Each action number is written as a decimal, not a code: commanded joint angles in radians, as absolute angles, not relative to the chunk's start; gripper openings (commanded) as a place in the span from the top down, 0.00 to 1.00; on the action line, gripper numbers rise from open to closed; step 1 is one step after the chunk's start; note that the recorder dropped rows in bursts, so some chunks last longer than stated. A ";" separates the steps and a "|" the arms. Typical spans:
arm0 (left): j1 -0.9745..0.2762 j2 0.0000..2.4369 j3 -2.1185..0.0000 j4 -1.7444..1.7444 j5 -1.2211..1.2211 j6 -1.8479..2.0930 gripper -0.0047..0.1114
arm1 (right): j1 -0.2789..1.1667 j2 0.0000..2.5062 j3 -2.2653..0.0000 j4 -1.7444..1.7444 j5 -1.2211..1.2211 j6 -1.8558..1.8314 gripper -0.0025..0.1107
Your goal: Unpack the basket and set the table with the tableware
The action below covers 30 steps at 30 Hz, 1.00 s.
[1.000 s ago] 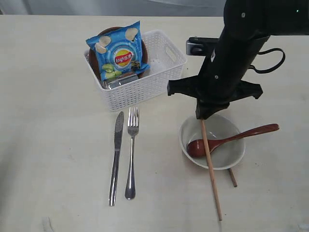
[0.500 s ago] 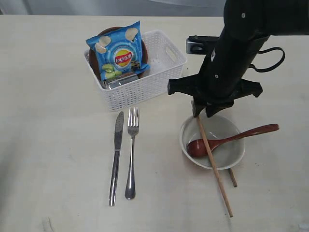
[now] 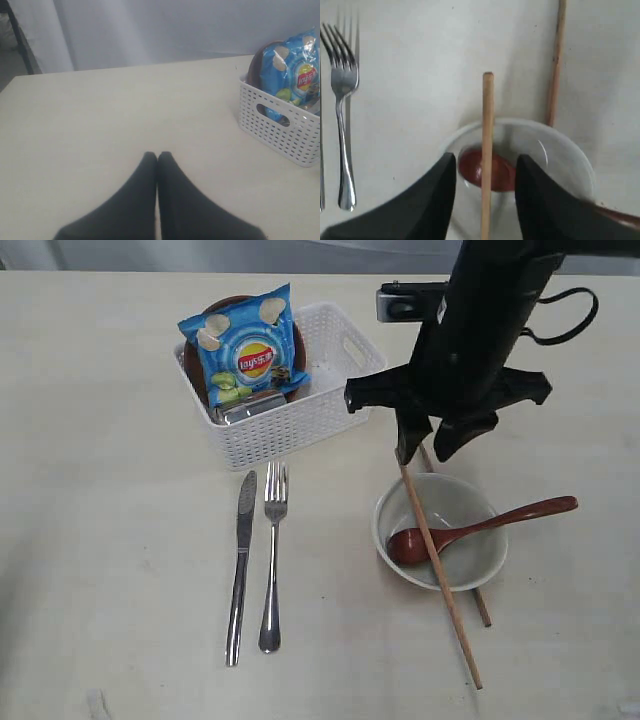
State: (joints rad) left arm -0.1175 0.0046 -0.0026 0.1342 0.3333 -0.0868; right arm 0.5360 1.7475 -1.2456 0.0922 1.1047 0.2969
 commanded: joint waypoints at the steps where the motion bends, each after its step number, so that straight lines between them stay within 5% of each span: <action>1: -0.114 0.000 0.000 0.135 0.326 -0.085 0.96 | 0.506 1.681 -1.260 0.019 1.221 0.277 0.64; 5: -0.114 0.000 0.000 0.135 0.326 -0.085 0.96 | 0.441 1.557 -1.188 0.000 1.221 0.287 0.65; 13: -0.114 0.000 0.000 0.135 0.326 -0.085 0.96 | 0.418 1.235 -0.930 -0.018 1.221 0.284 0.90; 22: -0.114 0.000 0.000 0.135 0.326 -0.085 0.96 | 0.418 1.178 -0.722 -0.021 1.221 0.328 0.74; 30: -0.114 0.000 0.000 0.135 0.326 -0.085 0.96 | 0.420 1.103 -0.528 0.201 0.936 0.299 0.73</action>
